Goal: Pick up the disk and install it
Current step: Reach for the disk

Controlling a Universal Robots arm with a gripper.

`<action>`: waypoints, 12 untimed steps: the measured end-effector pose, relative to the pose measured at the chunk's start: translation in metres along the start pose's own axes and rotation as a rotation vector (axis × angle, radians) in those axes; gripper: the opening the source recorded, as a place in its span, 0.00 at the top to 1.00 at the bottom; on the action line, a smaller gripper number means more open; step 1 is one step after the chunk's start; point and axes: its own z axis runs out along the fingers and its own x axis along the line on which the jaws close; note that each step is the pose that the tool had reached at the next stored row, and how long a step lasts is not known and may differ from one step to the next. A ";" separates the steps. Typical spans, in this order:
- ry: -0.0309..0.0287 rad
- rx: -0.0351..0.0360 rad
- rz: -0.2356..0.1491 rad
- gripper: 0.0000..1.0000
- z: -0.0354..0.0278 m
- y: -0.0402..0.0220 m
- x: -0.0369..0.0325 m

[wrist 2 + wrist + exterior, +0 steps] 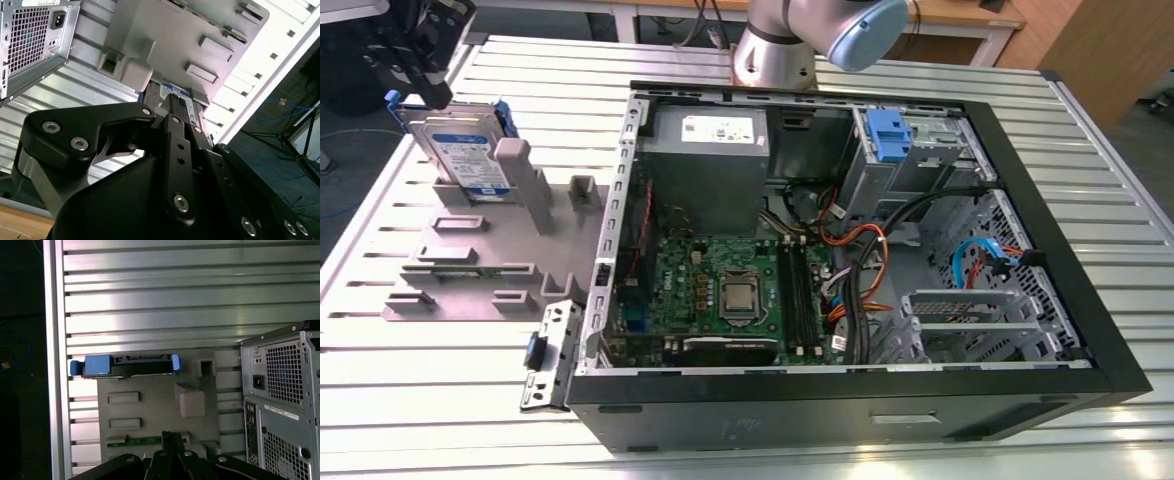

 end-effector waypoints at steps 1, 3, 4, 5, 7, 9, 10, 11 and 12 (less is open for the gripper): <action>0.0000 0.0000 0.000 0.89 0.0000 0.0000 -0.0002; 0.0000 0.0000 0.000 0.89 0.0000 0.0000 0.0000; -0.0001 0.0000 0.000 0.89 0.0000 -0.0002 0.0013; 0.0000 0.0000 0.000 0.89 0.0000 -0.0002 0.0025; -0.0001 0.0000 0.000 0.89 0.0000 0.0006 0.0030; -0.0001 -0.0001 0.000 0.89 0.0002 0.0027 0.0032; -0.0001 0.0000 0.000 0.89 0.0002 0.0041 0.0033; 0.0000 0.0000 0.000 0.89 0.0002 0.0054 0.0034; -0.0001 0.0000 0.000 0.89 0.0003 0.0065 0.0035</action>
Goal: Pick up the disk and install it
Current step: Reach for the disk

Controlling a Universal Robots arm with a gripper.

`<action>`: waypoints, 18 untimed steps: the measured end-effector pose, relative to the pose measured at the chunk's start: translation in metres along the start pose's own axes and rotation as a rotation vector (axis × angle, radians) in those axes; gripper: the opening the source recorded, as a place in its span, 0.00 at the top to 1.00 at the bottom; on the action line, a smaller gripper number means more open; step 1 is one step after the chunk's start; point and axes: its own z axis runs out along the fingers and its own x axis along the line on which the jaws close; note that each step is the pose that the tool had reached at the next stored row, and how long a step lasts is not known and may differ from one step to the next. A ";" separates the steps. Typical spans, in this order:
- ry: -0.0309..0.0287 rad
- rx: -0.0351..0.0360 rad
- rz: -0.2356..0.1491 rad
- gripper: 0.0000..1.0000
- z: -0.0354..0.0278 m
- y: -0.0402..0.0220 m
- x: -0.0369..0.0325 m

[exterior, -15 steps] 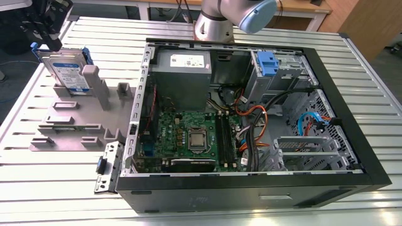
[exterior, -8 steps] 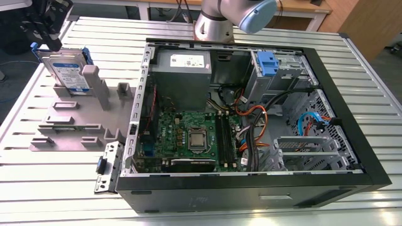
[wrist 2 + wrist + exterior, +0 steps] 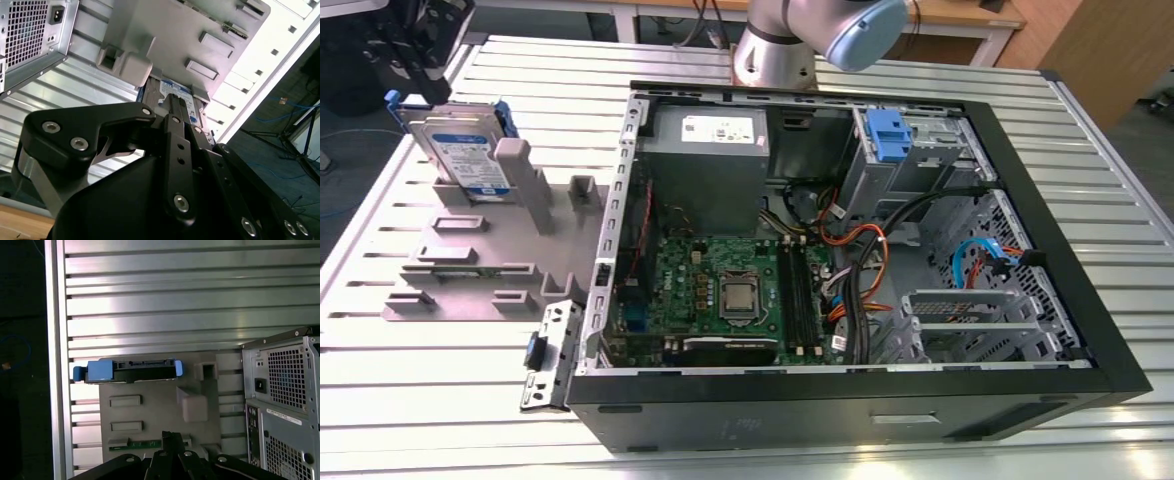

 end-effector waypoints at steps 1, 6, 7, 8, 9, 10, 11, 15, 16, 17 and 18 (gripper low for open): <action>0.0000 0.0000 0.000 0.89 0.0001 0.0010 0.0001; 0.0000 0.0000 0.000 0.89 0.0003 0.0055 0.0004; -0.0001 -0.0001 0.000 0.89 0.0003 0.0058 0.0004; 0.0000 0.0000 0.000 0.89 0.0003 0.0058 0.0007; 0.0002 0.0001 0.000 0.89 0.0002 0.0058 0.0016; 0.0001 0.0000 0.000 0.89 0.0002 0.0057 0.0027; 0.0001 0.0000 0.000 0.89 0.0002 0.0056 0.0044; 0.0000 0.0000 0.000 0.89 0.0001 0.0050 0.0126; 0.0000 0.0000 0.000 0.89 0.0001 0.0049 0.0144; 0.0001 0.0000 0.000 0.89 0.0000 0.0048 0.0160; 0.0001 0.0000 0.000 0.89 0.0000 0.0047 0.0172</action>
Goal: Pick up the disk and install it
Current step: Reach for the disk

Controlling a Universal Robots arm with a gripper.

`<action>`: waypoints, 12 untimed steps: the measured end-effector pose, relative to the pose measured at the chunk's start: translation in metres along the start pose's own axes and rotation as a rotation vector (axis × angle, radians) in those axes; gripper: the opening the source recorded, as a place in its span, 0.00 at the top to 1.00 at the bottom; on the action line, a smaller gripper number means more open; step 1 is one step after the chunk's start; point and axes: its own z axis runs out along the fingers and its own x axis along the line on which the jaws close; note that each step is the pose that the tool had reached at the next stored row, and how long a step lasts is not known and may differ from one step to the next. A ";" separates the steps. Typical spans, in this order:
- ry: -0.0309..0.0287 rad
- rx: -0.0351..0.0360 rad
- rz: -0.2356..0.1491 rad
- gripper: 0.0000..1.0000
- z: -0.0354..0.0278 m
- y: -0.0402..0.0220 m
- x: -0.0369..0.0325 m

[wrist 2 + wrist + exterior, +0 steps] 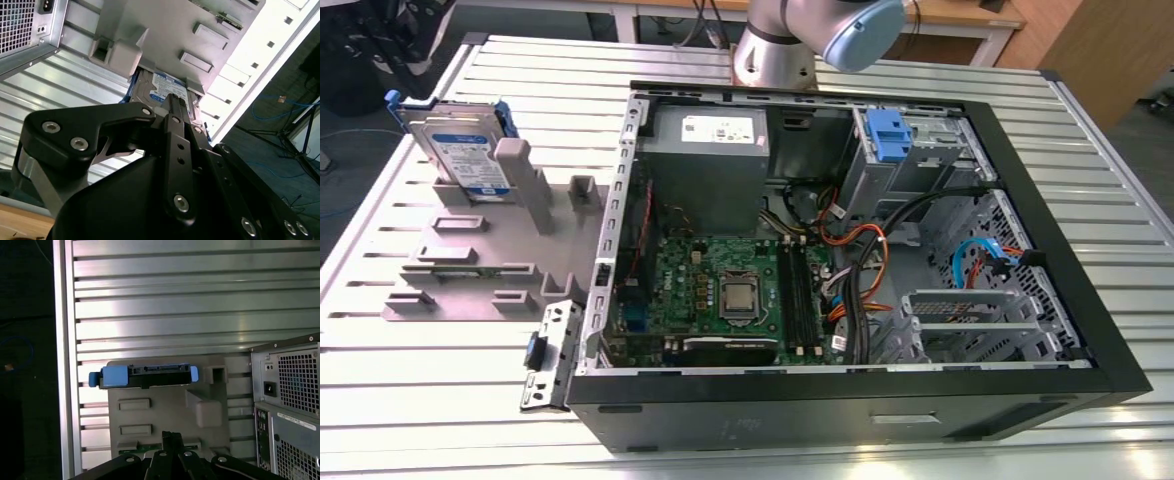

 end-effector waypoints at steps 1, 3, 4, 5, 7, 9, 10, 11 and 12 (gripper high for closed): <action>-0.0001 -0.0001 0.000 0.89 0.0000 0.0000 0.0003; -0.0001 -0.0001 0.000 0.89 0.0000 0.0000 0.0003; 0.0000 0.0000 0.000 0.89 -0.0001 -0.0002 0.0022; 0.0000 -0.0001 0.000 0.89 -0.0001 -0.0003 0.0040; 0.0000 -0.0001 0.000 0.89 -0.0001 -0.0003 0.0041; 0.0000 0.0000 0.000 0.89 -0.0001 -0.0003 0.0042; 0.0000 0.0000 0.000 0.89 -0.0001 -0.0003 0.0042; -0.0001 -0.0001 0.000 0.89 -0.0001 -0.0003 0.0043; -0.0001 0.0000 0.000 0.89 -0.0001 -0.0003 0.0043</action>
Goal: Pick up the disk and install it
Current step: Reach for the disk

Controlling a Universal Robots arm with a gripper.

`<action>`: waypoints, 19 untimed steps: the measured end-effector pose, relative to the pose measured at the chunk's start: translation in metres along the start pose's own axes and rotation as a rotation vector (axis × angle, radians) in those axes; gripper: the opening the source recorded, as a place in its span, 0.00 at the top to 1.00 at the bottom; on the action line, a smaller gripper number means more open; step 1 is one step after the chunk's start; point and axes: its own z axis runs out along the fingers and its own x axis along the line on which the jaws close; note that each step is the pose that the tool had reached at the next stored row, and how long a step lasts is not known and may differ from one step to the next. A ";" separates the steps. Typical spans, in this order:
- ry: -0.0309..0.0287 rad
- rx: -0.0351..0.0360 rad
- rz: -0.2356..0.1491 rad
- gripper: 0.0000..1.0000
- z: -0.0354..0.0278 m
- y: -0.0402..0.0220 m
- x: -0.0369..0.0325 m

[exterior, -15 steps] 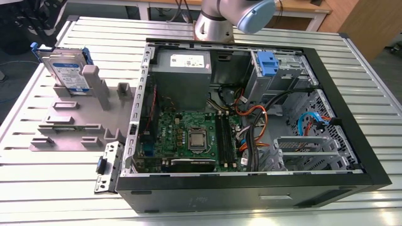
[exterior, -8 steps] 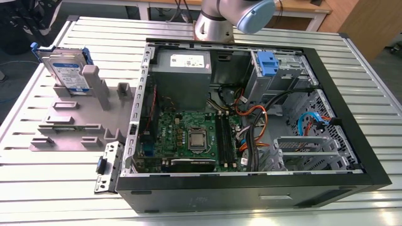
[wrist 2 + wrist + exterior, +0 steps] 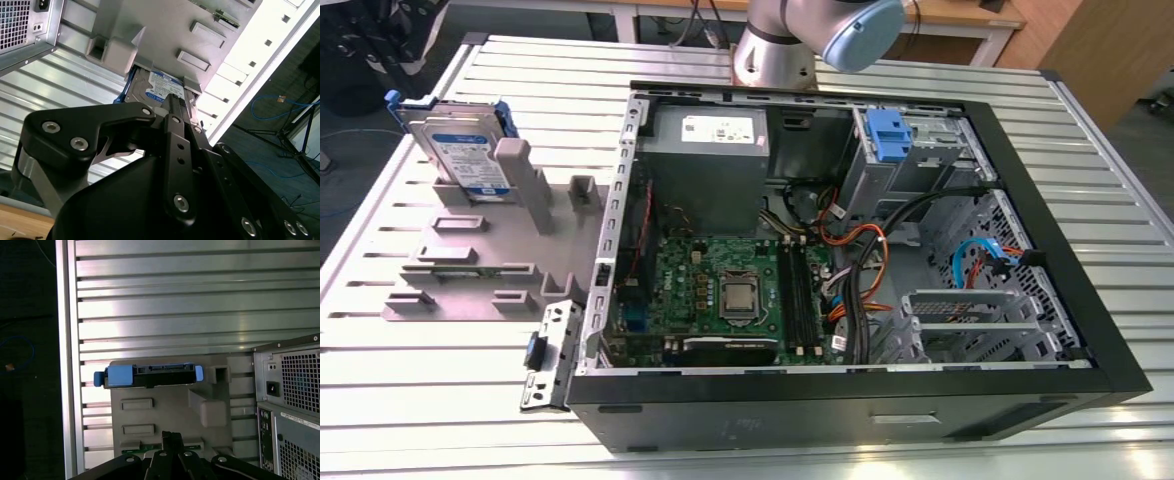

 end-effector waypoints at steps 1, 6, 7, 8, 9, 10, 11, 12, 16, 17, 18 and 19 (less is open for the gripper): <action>0.0000 0.0000 0.000 0.89 0.0000 0.0000 0.0000; 0.0000 0.0000 0.000 0.89 0.0006 0.0046 0.0004; 0.0000 0.0000 0.000 0.89 0.0009 0.0070 0.0006; 0.0001 0.0001 0.000 0.89 0.0013 0.0096 0.0009; 0.0001 0.0000 0.000 0.89 0.0018 0.0122 0.0011; 0.0000 0.0000 0.000 0.89 0.0026 0.0147 0.0015; -0.0001 0.0000 0.000 0.89 0.0035 0.0167 0.0023; -0.0003 -0.0001 0.000 0.89 0.0045 0.0182 0.0039; 0.0001 0.0001 0.000 0.89 0.0076 0.0208 0.0143; -0.0002 -0.0001 0.000 0.89 0.0086 0.0223 0.0164; 0.0003 0.0001 0.000 0.89 0.0095 0.0247 0.0179; 0.0002 0.0001 0.000 0.89 0.0105 0.0268 0.0197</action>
